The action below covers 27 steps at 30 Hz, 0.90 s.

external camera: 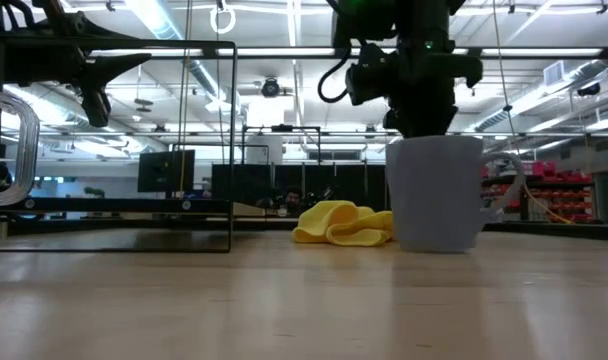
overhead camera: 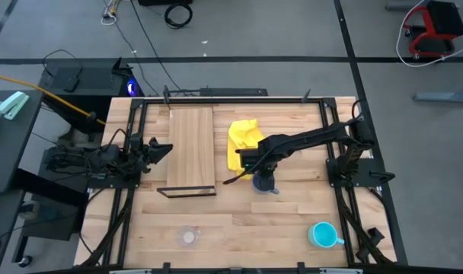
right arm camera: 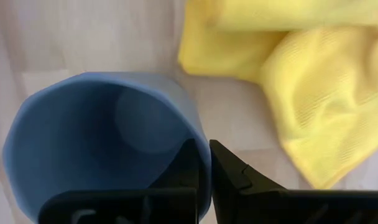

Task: Stack small to large cups/mugs on shelf
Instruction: Put the violet mug on the shelf

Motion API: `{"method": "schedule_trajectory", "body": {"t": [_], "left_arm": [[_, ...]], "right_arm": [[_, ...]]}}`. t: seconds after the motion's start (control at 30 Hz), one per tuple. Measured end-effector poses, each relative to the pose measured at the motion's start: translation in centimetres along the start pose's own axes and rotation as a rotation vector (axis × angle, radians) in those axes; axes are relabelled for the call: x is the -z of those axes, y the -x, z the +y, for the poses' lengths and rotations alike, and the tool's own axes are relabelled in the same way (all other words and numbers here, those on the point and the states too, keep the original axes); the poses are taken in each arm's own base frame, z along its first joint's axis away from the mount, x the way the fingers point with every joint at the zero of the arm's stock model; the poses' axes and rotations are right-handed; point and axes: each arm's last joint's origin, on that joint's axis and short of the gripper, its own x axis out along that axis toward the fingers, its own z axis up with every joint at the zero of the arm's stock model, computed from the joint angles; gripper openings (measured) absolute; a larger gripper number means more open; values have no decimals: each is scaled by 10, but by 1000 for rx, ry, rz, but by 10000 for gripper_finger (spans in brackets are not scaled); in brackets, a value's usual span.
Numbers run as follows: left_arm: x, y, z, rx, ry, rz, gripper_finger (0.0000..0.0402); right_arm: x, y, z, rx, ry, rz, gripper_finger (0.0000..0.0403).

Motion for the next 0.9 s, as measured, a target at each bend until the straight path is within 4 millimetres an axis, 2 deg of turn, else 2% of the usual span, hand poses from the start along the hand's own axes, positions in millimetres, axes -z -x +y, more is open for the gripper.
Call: {"method": "schedule_trajectory", "body": {"t": [0.17,0.47,0.9], "left_arm": [[0,0,0,-2,-2,2,76],[1,0,1,-10,-7,13,79],[2,0,1,-12,-10,16,80]], "right_arm": [[-1,2,-9,8,-9,-9,19],[-8,-8,-15,-12,6,-19,16],[-9,-5,-17,-7,-7,-48,59]]}}
